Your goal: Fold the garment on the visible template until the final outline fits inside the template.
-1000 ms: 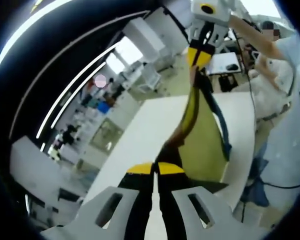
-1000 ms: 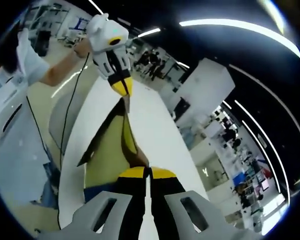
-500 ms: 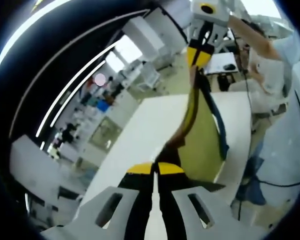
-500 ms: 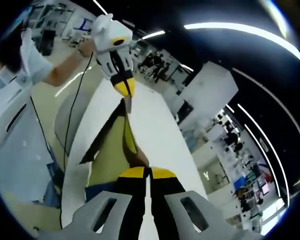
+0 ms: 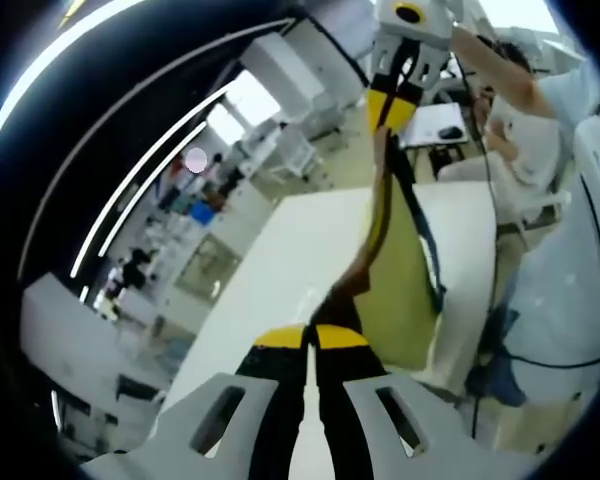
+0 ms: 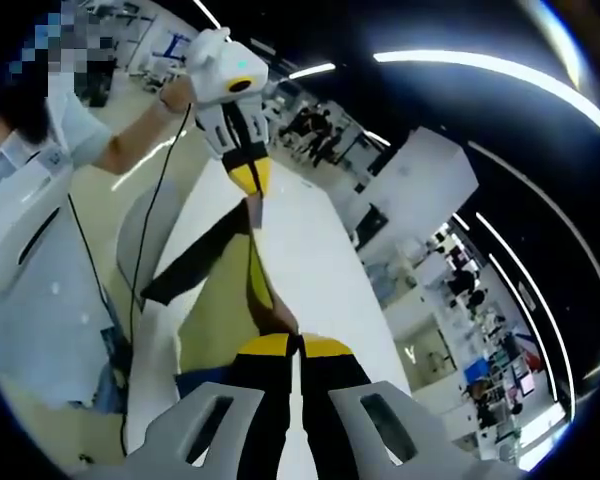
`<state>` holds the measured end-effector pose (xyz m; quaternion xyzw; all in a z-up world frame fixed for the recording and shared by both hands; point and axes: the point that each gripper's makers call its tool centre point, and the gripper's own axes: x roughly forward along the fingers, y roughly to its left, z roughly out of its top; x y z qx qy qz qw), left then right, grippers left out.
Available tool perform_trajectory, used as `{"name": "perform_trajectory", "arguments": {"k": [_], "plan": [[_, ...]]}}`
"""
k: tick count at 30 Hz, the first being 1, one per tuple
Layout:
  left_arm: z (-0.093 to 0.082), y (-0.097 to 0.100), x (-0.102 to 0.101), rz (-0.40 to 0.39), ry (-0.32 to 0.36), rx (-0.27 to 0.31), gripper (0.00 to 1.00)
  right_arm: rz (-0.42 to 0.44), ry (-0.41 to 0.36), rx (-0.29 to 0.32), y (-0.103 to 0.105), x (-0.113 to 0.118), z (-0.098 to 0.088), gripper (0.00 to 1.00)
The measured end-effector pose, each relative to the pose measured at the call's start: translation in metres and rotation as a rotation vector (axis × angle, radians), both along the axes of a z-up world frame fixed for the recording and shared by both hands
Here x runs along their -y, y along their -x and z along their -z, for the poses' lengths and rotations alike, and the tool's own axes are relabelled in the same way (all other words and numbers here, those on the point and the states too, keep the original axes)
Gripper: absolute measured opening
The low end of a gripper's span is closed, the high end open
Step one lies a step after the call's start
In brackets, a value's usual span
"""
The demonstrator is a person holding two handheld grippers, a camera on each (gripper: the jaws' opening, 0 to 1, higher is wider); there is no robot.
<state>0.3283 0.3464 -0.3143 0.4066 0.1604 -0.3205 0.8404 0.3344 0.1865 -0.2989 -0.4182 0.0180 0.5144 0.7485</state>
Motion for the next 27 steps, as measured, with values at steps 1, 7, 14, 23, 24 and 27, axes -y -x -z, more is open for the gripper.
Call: {"name": "perform_trajectory", "arguments": {"k": [1,7,14,23,24,27], "plan": [[0.0,0.001,0.0,-0.001,-0.001,0.001,0.0,-0.001,0.0,0.002,0.001,0.0,-0.001,0.02],[-0.001,0.014,0.0,-0.006,-0.011,0.005,0.0,-0.016,-0.005,0.012,0.009,0.001,-0.004,0.02],[0.0,0.02,0.0,-0.005,-0.013,-0.004,0.0,-0.032,-0.002,0.02,0.02,0.0,-0.004,0.02],[0.027,0.019,-0.002,0.009,-0.014,-0.088,0.0,-0.027,0.024,-0.042,0.016,-0.004,0.022,0.02],[0.031,0.016,-0.004,0.004,-0.01,-0.1,0.0,-0.026,0.023,-0.051,0.015,-0.004,0.025,0.02],[0.041,0.009,-0.006,-0.002,0.002,-0.124,0.0,-0.019,0.028,-0.079,0.01,-0.005,0.035,0.02]]}}
